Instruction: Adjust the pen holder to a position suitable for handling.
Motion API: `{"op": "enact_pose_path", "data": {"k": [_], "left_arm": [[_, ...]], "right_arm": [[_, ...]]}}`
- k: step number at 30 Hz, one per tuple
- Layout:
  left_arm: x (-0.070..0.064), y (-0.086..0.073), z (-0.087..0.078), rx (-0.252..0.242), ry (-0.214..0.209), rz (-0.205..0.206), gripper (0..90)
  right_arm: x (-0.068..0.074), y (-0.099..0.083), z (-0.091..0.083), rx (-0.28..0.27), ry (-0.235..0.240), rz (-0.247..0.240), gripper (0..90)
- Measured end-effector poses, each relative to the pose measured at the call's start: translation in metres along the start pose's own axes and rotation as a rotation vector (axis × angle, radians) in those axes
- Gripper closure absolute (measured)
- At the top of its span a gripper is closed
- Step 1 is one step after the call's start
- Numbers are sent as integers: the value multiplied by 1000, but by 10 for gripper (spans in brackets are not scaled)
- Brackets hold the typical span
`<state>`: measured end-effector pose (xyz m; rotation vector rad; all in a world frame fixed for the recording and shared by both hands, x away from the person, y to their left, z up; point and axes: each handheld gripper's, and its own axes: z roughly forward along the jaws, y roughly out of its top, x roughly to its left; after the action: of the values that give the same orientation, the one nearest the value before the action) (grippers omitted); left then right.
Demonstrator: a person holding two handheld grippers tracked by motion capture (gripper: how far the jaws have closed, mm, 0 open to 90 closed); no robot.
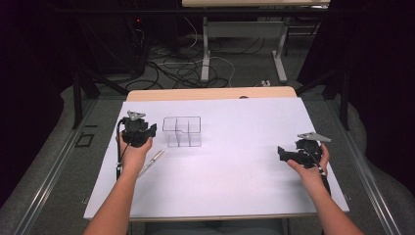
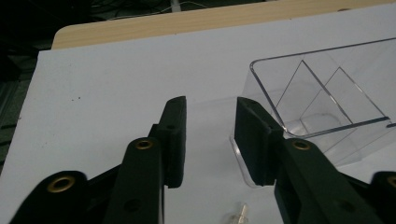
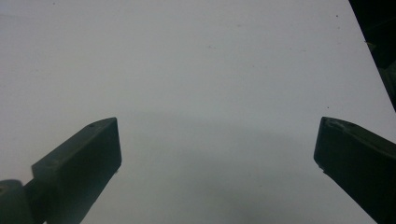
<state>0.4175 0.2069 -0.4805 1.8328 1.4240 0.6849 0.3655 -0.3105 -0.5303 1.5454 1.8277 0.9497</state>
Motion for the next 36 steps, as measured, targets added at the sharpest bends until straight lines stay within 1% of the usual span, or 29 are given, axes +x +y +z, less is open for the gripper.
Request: {"op": "enact_pose_path", "data": {"k": [1, 2, 3, 6, 7, 9, 11, 12, 13, 14, 15, 16, 17, 20, 21, 22, 23, 25, 28, 29, 36], "left_arm": [[-1, 0, 2, 6, 0, 13, 667], [-3, 0, 4, 10, 5, 18, 719], [-4, 0, 7, 23, 7, 36, 740], [-5, -1, 9, 32, 10, 47, 811], [-6, -1, 11, 30, 3, 44, 828], [-6, -1, 13, 37, -3, 49, 860], [-6, 0, 14, 35, -8, 51, 874], [-7, 0, 15, 38, -14, 45, 884], [-7, 0, 16, 40, -22, 55, 889], [-8, 1, 16, 41, -31, 53, 893], [-8, 1, 16, 41, -31, 53, 894], [-11, 2, 15, 43, -31, 66, 895], [-11, 2, 15, 43, -31, 66, 896], [-14, 5, 15, 33, -43, 79, 896], [-16, 6, 14, 42, -42, 82, 896], [-18, 7, 16, 41, -43, 85, 896], [-19, 7, 16, 48, -40, 94, 896], [-21, 9, 17, 47, -27, 98, 896], [-21, 9, 18, 53, -25, 95, 896], [-21, 10, 18, 65, -21, 99, 896], [-21, 9, 19, 63, -24, 102, 897]], "right_arm": [[0, 0, 0, 0, 0, 0, 3], [0, 0, 0, 2, 1, -1, 4], [-1, 0, 1, 2, 3, -1, 5], [-1, -1, 1, 5, 3, 0, 5], [-1, -1, 1, 6, 4, 1, 6], [-1, -1, 2, 9, 5, 2, 7], [0, -1, 2, 10, 8, 7, 8], [0, -1, 2, 9, 9, 3, 8], [0, -1, 2, 9, 11, 1, 8], [0, -1, 2, 9, 11, 0, 8], [0, -1, 2, 10, 13, 1, 9], [0, -1, 2, 10, 12, -3, 9], [0, -1, 2, 9, 11, 0, 9], [0, -1, 2, 10, 13, 0, 10], [0, -1, 2, 10, 13, 0, 10], [1, -1, 2, 10, 12, -2, 10], [1, -1, 2, 10, 12, -2, 10], [1, -1, 2, 12, 14, -2, 11], [1, -1, 2, 11, 16, -3, 12], [1, -1, 2, 11, 16, -3, 12], [1, -1, 2, 12, 21, -2, 13]]}}
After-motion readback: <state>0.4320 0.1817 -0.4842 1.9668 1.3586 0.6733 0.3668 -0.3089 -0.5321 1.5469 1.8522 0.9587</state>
